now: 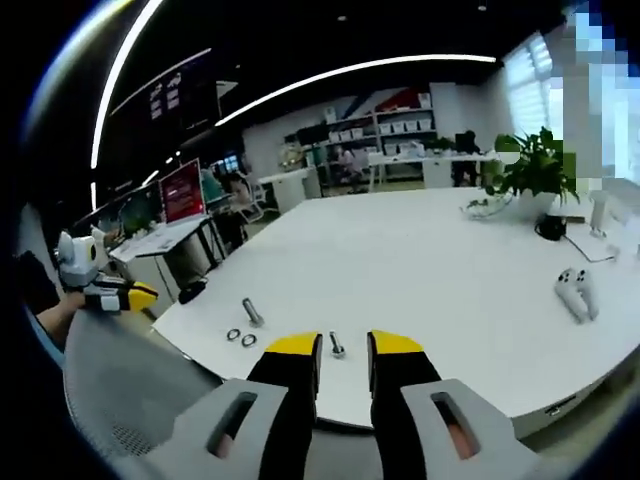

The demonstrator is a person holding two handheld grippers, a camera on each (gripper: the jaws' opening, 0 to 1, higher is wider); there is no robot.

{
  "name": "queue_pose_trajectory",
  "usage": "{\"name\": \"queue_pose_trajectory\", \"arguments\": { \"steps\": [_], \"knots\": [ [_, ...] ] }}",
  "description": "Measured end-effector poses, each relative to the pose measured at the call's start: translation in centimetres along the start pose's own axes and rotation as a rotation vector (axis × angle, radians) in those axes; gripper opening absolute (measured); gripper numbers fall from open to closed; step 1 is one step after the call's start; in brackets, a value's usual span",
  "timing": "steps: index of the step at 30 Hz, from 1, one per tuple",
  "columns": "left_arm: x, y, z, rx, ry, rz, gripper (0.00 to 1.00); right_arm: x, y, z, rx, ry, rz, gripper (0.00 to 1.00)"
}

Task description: Place the washer onto the threaded stud by aligning its center hole with the stud, sliding it down to the base, and recovering from edge contact or off-axis alignment until the washer reaches the visible bottom stop.

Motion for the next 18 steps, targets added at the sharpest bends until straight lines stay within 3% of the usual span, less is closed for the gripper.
{"name": "queue_pose_trajectory", "arguments": {
  "steps": [1, 4, 6, 11, 18],
  "knots": [
    [-0.01, 0.03, -0.02, 0.001, 0.0, -0.004, 0.09, -0.23, 0.3, 0.0, 0.024, 0.014, -0.044, 0.2],
    [-0.01, 0.07, -0.07, 0.007, 0.0, -0.008, 0.09, -0.46, 0.23, 0.36, 0.009, 0.001, -0.023, 0.2],
    [0.01, -0.01, -0.1, 0.008, -0.009, 0.004, 0.09, -0.76, 0.56, 0.56, -0.012, -0.025, -0.061, 0.2],
    [-0.3, 0.35, -0.01, 0.021, -0.009, -0.061, 0.09, -1.1, 0.86, 0.81, -0.001, -0.044, -0.107, 0.19],
    [-0.31, 0.47, -0.02, 0.023, -0.008, -0.077, 0.1, -1.06, 0.95, 0.85, -0.016, -0.067, -0.098, 0.19]
  ]
}}
Point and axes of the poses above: the point that each gripper's makers call its tool centre point, and the gripper's own axes: x roughly backward along the fingers, z roughly to its right, y roughly out of its underside, the point moved 9 cm from there along x, roughly backward along the fingers, and after that the axes turned 7 degrees about -z, right-handed, at the moved point
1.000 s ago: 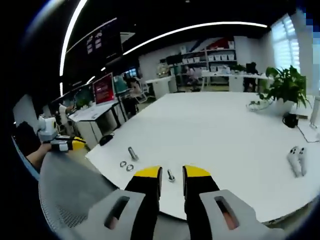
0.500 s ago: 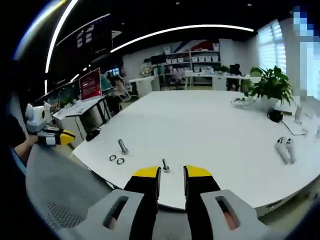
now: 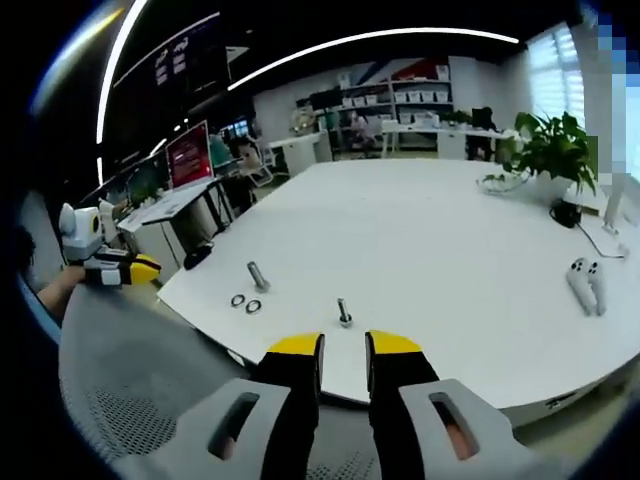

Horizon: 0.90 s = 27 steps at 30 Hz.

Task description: Place the washer onto the threaded stud by aligning its center hole with the stud, sliding it down to the base, and recovering from edge contact or off-axis alignment until the washer reaches the visible bottom stop.

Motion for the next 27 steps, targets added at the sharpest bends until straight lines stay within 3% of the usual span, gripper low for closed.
{"name": "queue_pose_trajectory", "arguments": {
  "steps": [8, 11, 13, 15, 17, 19, 21, 24, 27],
  "knots": [
    [-0.4, 0.3, 0.3, -0.055, 0.026, -0.07, 0.1, 0.0, 0.0, 0.1, -0.006, 0.0, 0.018, 0.19],
    [-0.8, 0.5, 0.6, -0.152, 0.108, -0.158, 0.11, -0.1, 0.0, 0.2, 0.003, -0.002, 0.014, 0.19],
    [-1.3, 0.0, 0.0, -0.164, 0.116, -0.157, 0.11, 0.0, 0.0, 0.2, -0.001, -0.007, 0.02, 0.19],
    [-1.8, -0.2, -0.5, -0.199, 0.168, -0.18, 0.17, 0.0, 0.0, 0.2, 0.003, -0.012, 0.028, 0.19],
    [-2.5, -0.8, -1.2, -0.254, 0.189, -0.207, 0.23, 0.0, -0.1, 0.2, 0.01, -0.014, 0.031, 0.19],
    [-3.5, -1.1, -1.9, -0.39, 0.214, -0.246, 0.3, -0.1, -0.1, 0.1, 0.017, -0.021, 0.034, 0.19],
    [-4.8, -0.9, -2.5, -0.495, 0.256, -0.33, 0.38, 0.0, -0.1, 0.1, 0.02, -0.025, 0.038, 0.19],
    [-6.9, -0.9, -3.2, -0.477, 0.296, -0.405, 0.37, -0.1, -0.1, 0.1, 0.023, -0.026, 0.041, 0.19],
    [-9.4, -0.8, -4.2, -0.547, 0.31, -0.467, 0.36, 0.0, -0.1, 0.1, 0.023, -0.03, 0.047, 0.19]
  ]
}}
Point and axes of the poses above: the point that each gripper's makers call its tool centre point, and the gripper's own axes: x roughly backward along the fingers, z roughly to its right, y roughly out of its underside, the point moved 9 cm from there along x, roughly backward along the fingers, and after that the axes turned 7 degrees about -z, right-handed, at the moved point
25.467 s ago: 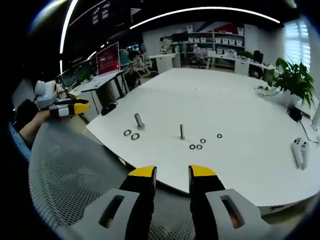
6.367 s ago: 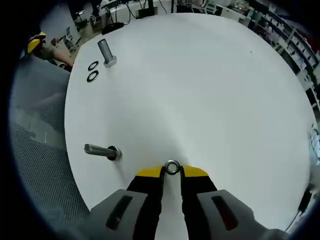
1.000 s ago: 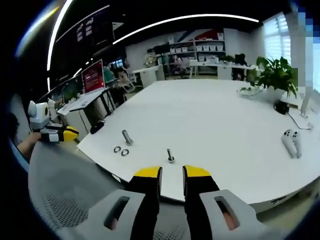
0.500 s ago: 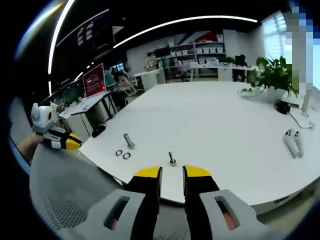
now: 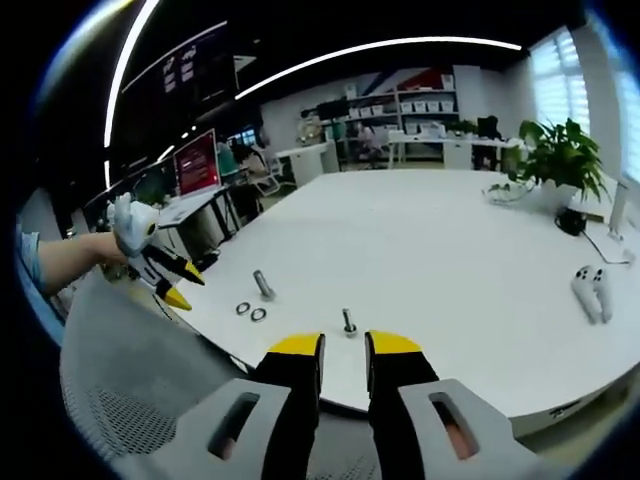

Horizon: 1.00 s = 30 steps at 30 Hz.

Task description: Place the washer onto the threaded stud by aligning its center hole with the stud, sliding it down to the base, and recovering from edge contact or off-axis alignment until the washer reaches the visible bottom stop.

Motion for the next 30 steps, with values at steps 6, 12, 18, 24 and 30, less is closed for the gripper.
{"name": "queue_pose_trajectory", "arguments": {
  "steps": [6, 12, 18, 24, 30],
  "knots": [
    [-4.0, 0.4, -3.4, -0.009, 0.057, -0.174, 0.33, 0.0, 0.0, 0.1, -0.008, 0.008, 0.0, 0.19],
    [-6.5, -0.6, -5.7, -0.072, 0.04, -0.225, 0.33, -0.2, 0.1, 0.1, -0.002, 0.008, -0.023, 0.19],
    [-8.0, -0.8, -5.9, -0.142, 0.057, -0.274, 0.29, -0.2, 0.2, 0.2, -0.008, 0.015, -0.033, 0.19],
    [-8.7, -0.8, -5.8, -0.224, 0.06, -0.316, 0.26, -0.2, 0.2, 0.2, -0.014, 0.021, -0.036, 0.18],
    [-8.8, -1.2, -5.8, -0.196, 0.046, -0.311, 0.25, -0.2, 0.2, 0.2, -0.018, 0.023, -0.034, 0.18]
  ]
}}
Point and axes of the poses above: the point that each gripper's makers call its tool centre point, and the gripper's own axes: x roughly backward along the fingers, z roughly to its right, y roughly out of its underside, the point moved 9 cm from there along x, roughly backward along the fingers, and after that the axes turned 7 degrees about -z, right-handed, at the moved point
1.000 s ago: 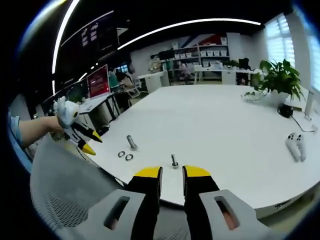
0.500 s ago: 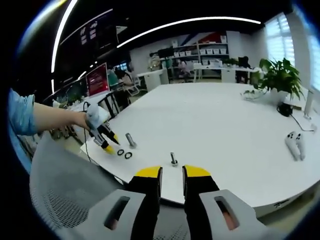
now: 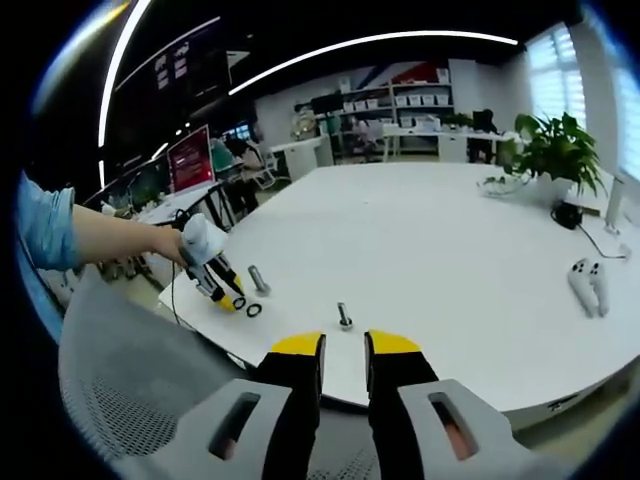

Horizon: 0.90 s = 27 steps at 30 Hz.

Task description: Place the washer onto the threaded stud by aligning its center hole with the stud, sliding it down to the base, and recovering from edge contact or off-axis alignment until the washer reaches the visible bottom stop.

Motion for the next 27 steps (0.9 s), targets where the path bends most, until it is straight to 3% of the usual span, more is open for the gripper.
{"name": "queue_pose_trajectory", "arguments": {
  "steps": [10, 15, 20, 27],
  "knots": [
    [-0.1, -0.3, 0.3, -0.029, -0.006, -0.022, 0.21, 0.0, 0.0, 0.1, -0.003, -0.002, 0.007, 0.17],
    [-0.1, -0.3, 0.3, -0.015, -0.018, -0.01, 0.2, 0.1, 0.0, 0.1, -0.004, -0.001, 0.01, 0.17],
    [0.0, -0.6, 0.0, -0.013, -0.068, 0.015, 0.2, 0.1, 0.0, 0.1, -0.004, -0.003, 0.009, 0.17],
    [1.1, -1.1, -0.1, 0.002, -0.064, 0.027, 0.2, 0.1, 0.0, 0.1, -0.003, -0.005, 0.009, 0.17]
  ]
}}
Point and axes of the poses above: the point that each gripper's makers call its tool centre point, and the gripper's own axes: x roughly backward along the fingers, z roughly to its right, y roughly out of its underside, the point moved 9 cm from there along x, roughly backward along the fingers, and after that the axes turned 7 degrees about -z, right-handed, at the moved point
